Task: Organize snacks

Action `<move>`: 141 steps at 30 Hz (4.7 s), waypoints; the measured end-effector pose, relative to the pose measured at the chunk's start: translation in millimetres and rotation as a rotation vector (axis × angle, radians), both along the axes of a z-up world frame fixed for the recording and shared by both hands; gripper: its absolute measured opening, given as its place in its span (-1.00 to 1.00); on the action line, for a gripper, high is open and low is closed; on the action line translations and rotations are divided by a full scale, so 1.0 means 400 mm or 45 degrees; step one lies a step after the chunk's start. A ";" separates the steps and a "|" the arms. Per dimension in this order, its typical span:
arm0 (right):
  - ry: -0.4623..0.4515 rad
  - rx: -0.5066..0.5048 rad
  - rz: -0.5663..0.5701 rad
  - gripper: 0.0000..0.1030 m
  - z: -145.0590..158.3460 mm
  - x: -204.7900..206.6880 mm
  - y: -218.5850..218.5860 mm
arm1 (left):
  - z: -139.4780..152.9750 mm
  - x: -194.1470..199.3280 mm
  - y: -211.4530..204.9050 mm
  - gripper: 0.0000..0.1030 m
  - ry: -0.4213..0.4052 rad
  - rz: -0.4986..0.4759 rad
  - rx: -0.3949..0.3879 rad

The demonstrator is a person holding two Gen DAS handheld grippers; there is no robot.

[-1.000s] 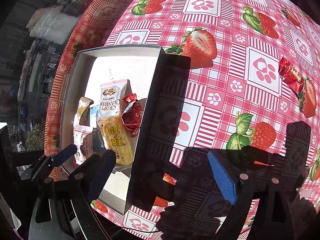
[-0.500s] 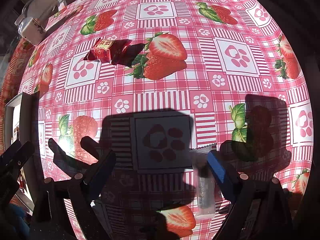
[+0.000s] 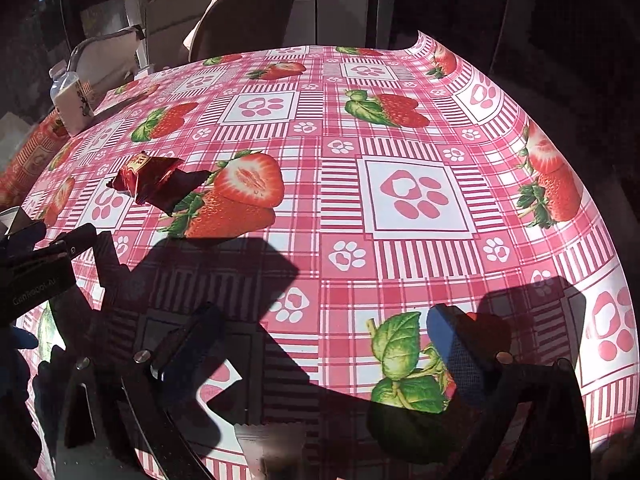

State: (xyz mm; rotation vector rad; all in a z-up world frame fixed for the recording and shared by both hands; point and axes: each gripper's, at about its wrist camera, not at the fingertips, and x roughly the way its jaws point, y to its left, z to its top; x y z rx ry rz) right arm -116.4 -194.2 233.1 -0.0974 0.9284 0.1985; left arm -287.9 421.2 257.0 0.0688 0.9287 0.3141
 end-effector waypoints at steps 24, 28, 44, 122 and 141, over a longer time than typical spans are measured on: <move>-0.007 -0.004 -0.006 1.00 -0.005 0.005 0.007 | -0.006 -0.031 0.064 1.00 0.010 0.084 -0.222; -0.007 -0.004 -0.006 1.00 -0.004 0.005 0.007 | -0.006 -0.031 0.064 1.00 0.009 0.085 -0.222; -0.010 -0.004 -0.020 1.00 -0.008 0.010 0.007 | -0.007 -0.032 0.065 1.00 0.010 0.072 -0.222; 0.287 -0.052 -0.136 1.00 0.003 0.028 0.023 | 0.011 -0.002 0.062 1.00 0.232 -0.009 -0.275; 0.528 -0.207 0.279 1.00 0.123 0.117 0.376 | 0.141 -0.245 0.180 1.00 0.628 -0.016 -0.613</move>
